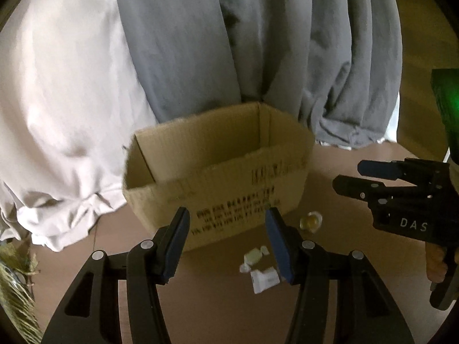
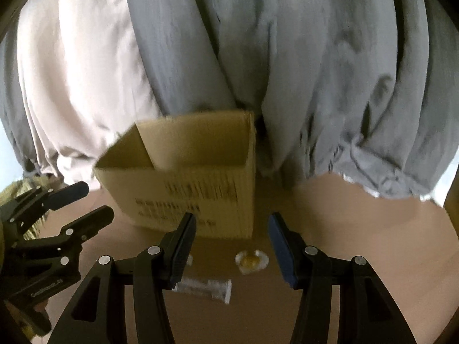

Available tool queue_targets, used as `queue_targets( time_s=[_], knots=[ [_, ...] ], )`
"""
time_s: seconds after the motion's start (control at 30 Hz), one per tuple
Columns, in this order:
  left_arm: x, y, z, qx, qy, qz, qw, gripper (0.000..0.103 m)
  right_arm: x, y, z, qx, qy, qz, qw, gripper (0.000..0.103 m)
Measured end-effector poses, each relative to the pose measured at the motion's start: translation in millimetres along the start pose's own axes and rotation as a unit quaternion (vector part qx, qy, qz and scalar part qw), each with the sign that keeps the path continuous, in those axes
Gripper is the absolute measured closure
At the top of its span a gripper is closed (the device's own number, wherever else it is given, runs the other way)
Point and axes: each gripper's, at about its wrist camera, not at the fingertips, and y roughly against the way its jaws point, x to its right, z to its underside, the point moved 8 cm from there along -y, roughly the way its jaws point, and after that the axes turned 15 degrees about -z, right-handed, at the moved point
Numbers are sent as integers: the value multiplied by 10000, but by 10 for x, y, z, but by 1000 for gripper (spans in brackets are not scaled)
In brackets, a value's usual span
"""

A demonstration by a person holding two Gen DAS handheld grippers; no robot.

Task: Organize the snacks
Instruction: 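Move both tools back from the box toward the remaining snacks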

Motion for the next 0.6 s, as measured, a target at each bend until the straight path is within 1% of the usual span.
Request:
queue_targets(
  time_s=[0.2, 0.3, 0.4, 0.5, 0.6],
  knots=[
    [136, -196, 263, -337, -122, 155, 9992, 49, 163, -158, 341, -327, -310, 82, 9990, 49],
    [206, -390, 401, -653, -190, 227, 9974, 49, 248, -251, 459, -482, -448, 120, 9978, 49],
    [256, -550, 518, -878, -194, 324, 9954, 49, 367, -391, 533, -670, -596, 165, 9958, 49],
    [300, -701, 606, -1048, -170, 439, 9934, 49, 432, -501, 574, -781, -616, 225, 9948, 49],
    [331, -811, 654, -1128, -234, 457, 9923, 49, 460, -610, 623, -896, -602, 208, 9939, 49]
  ],
)
